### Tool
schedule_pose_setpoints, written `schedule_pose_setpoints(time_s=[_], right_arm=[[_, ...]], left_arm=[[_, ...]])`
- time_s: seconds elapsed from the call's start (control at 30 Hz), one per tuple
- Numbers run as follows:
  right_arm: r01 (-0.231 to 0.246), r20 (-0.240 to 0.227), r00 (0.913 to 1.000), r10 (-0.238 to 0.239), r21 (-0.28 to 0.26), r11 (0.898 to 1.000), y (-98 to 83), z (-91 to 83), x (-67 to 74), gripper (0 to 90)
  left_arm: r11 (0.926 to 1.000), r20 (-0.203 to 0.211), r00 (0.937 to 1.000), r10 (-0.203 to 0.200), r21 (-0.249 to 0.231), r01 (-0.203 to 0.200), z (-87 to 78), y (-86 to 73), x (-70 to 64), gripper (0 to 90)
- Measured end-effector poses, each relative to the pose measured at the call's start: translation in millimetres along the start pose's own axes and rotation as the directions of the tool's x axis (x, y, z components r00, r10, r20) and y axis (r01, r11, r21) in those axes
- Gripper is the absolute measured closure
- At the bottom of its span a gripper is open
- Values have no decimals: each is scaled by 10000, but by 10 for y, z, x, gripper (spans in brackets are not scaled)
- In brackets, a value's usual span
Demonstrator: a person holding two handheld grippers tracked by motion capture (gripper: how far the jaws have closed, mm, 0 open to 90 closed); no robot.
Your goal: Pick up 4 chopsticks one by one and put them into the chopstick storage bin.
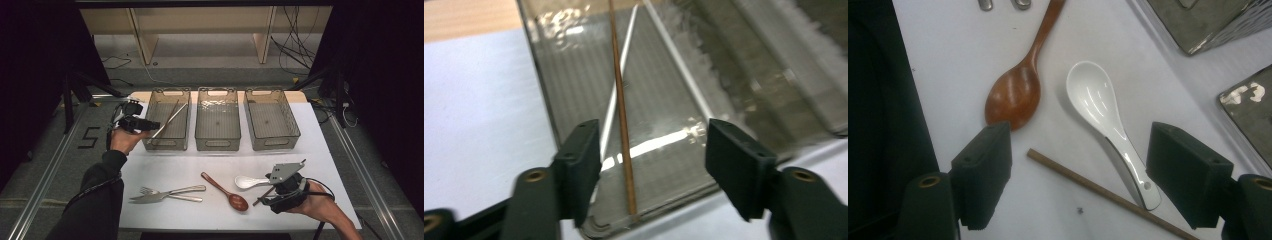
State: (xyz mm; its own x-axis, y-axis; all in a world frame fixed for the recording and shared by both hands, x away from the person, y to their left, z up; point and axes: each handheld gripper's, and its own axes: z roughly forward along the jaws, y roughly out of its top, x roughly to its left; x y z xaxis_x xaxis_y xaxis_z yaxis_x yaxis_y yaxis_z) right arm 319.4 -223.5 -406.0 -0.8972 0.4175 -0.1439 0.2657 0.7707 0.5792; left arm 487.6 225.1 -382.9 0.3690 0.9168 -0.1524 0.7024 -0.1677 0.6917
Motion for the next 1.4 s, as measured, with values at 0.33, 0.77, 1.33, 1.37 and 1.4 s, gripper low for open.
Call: schedule_pose_setpoints(time_s=[0.33,0.77,1.33,1.37,1.4], right_arm=[[45,101,9999,-47,148,9999,-22,-9,-42,270],[-51,264,9996,36,556,9984,-95,-3,-154,272],[340,-182,9994,-307,2278,9731,-195,151,-510,275],[345,-253,9992,-294,2322,9721,-203,162,-534,275],[322,-288,9992,-260,2419,9698,-210,172,-556,275]], left_arm=[[9950,1519,9877,361,-980,-213,-330,-253,-277,215],[9874,2118,9688,1284,-1182,-1051,-465,-601,-626,173],[9749,2246,9549,1943,-1516,-1627,-662,-952,-837,155],[9747,2194,9554,1975,-1477,-1675,-672,-981,-837,155],[9748,2147,9563,1984,-1450,-1697,-682,-1006,-836,154]])
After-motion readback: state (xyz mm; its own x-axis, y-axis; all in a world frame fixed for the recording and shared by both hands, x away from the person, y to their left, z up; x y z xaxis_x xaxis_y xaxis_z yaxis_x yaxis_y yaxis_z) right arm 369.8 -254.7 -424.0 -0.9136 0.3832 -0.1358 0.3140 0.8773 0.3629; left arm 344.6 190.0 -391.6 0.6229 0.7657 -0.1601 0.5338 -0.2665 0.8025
